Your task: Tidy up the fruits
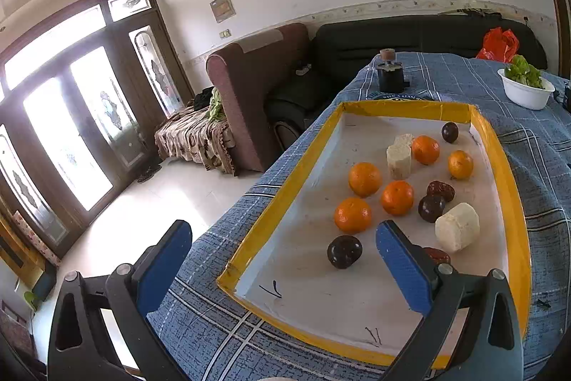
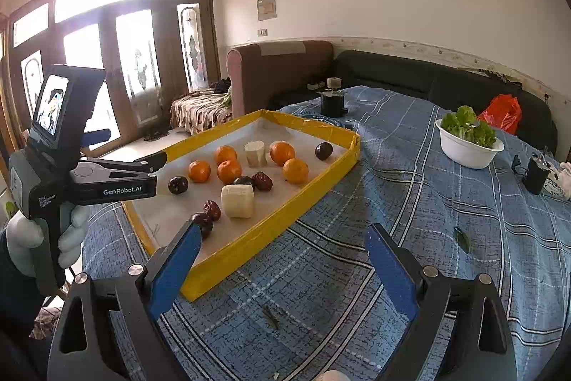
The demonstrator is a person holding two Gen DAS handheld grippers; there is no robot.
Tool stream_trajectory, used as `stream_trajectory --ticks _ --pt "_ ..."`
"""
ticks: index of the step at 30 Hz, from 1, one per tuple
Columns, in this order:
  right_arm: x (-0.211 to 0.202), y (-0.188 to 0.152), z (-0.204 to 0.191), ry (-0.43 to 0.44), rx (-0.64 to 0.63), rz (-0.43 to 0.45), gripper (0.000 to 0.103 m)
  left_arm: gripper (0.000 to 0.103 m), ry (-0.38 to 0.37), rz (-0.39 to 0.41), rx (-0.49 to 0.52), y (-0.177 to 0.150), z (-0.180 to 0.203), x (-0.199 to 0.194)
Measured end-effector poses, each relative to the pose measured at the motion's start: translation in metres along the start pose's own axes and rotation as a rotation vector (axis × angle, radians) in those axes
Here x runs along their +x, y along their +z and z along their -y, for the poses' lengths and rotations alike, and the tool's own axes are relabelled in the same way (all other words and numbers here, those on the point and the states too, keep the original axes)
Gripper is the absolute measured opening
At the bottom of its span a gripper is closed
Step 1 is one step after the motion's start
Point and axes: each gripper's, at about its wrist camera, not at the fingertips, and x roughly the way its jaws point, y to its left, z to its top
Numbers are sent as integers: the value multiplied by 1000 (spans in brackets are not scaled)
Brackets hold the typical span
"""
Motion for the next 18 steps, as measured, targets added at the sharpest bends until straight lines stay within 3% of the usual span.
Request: stream_trajectory --ticks 18 --pt "-1 0 1 -1 4 0 96 103 16 0 12 -2 1 3"
